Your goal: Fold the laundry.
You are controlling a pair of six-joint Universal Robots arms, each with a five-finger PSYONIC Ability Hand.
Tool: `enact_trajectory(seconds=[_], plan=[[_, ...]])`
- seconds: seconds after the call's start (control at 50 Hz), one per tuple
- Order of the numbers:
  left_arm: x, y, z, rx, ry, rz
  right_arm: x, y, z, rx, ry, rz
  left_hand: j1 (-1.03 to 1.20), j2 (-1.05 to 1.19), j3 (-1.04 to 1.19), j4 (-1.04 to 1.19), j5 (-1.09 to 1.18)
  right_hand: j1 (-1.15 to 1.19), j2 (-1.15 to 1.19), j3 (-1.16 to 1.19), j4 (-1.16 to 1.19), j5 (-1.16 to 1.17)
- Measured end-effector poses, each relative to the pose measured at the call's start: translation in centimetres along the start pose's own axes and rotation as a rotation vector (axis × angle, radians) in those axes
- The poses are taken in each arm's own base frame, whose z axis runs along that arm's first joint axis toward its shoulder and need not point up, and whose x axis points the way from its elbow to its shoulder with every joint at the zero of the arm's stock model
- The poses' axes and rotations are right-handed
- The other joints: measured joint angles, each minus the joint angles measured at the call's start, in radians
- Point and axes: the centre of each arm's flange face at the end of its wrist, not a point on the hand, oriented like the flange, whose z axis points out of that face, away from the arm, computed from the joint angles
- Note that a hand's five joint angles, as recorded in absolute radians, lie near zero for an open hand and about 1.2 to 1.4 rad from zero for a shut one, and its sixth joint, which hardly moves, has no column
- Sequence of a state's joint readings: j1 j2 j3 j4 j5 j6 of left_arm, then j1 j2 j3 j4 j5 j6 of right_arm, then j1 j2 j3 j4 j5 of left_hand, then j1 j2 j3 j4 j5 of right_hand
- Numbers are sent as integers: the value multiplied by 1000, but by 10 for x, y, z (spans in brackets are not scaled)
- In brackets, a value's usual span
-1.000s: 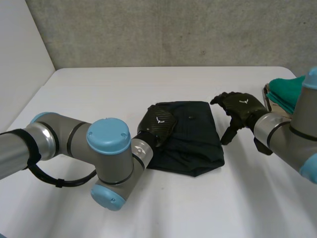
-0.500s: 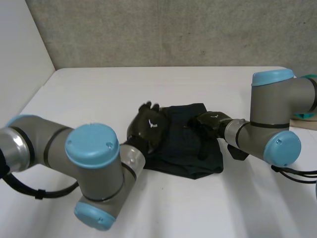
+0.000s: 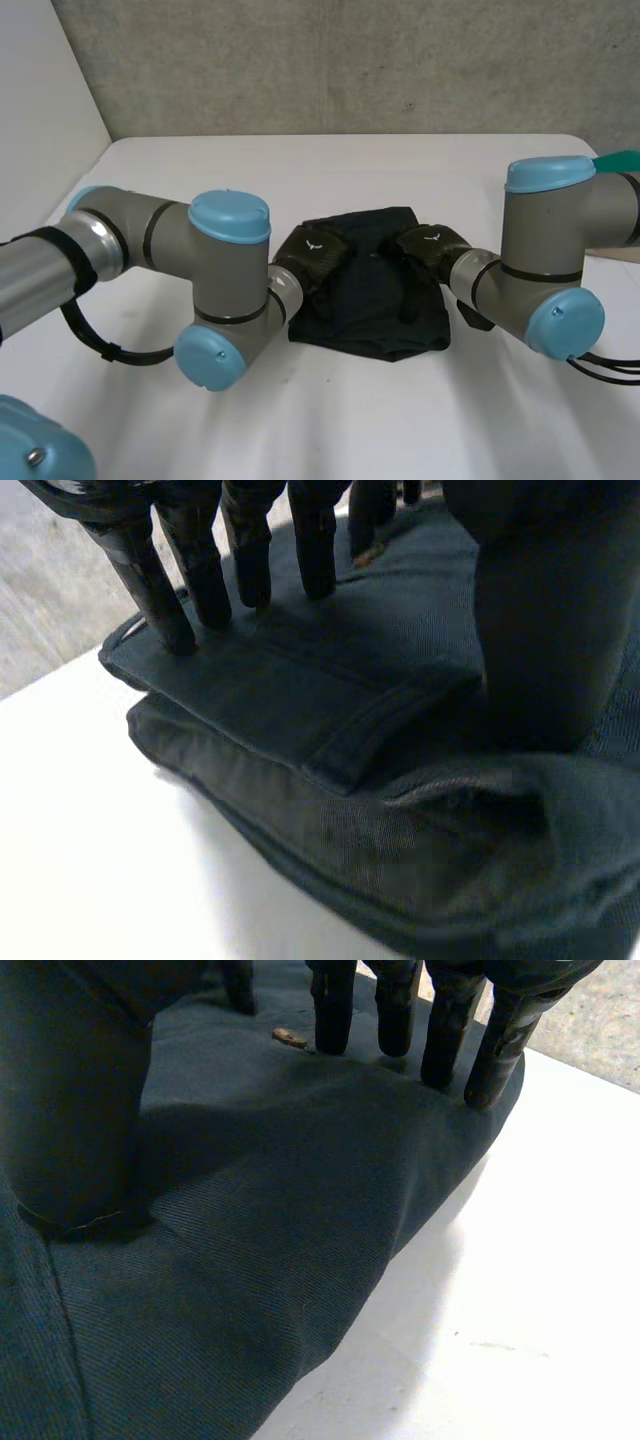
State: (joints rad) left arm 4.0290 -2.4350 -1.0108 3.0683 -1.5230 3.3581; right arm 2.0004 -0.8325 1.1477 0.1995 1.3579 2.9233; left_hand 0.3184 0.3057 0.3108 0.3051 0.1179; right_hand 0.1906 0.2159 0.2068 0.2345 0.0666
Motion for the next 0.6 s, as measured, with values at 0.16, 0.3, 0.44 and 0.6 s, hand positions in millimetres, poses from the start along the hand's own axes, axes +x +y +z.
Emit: enact_trajectory(seconds=[0.16,0.3,0.44,0.6], plan=[[-3,13,-3,-59,-29,32,1,2,3,5,20,-20,-33,-4,-14,0,0,0,0,0,0,0],[-5,-10,-18,-10,-41,48,8,-6,-2,27,70,-48,-47,-25,-36,-24,-5,0,0,0,0,0],[-13,-63,-51,127,-56,31,12,-31,-32,150,151,-79,-51,-56,-53,-53,-52,0,0,0,0,0],[-21,-115,-96,270,53,13,-6,-32,-77,289,183,-115,-51,-57,-53,-53,-52,0,0,0,0,0]])
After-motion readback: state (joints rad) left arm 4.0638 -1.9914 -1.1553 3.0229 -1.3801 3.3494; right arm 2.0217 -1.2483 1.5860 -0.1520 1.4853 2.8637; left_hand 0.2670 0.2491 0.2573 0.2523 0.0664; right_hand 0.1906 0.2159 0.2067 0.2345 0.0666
